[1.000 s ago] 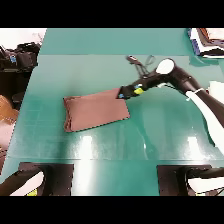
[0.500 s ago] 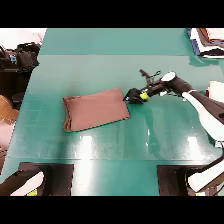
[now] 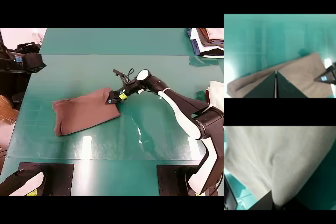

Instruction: Fold the shirts.

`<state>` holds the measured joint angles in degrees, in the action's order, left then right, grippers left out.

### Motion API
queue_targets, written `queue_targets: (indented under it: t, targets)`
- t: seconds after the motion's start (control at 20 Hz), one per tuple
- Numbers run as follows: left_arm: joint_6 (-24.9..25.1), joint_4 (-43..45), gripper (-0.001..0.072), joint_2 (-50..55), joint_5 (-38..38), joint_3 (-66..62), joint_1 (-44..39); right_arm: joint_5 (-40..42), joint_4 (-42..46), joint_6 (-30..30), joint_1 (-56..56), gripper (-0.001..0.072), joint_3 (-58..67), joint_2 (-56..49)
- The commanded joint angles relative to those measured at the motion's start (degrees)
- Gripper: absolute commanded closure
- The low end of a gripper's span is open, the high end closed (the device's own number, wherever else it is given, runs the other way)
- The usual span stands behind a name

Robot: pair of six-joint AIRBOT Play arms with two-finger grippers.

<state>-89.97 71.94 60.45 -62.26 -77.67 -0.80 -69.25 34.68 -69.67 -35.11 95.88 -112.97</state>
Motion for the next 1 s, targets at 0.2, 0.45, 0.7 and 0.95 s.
queue_targets:
  t: [0.2,0.45,0.7,0.95]
  targets:
    - [0.0,-0.4,0.0678,0.0,0.3,0.0,-10.5,-1.4,11.5,-4.4,13.4,0.0693,3.7,10.9]
    - [-0.2,-0.5,0.0678,0.0,3.7,0.0,-13.9,-2.5,23.5,-9.5,35.3,0.0693,3.7,21.7]
    - [-1.7,-1.2,0.0678,0.0,7.7,0.0,-16.0,-2.2,23.6,-9.9,58.5,0.0693,3.7,25.1]
    - [-1.7,-3.4,0.0678,0.0,10.1,0.0,-16.0,0.6,22.7,-10.5,71.3,0.0693,3.7,24.9]
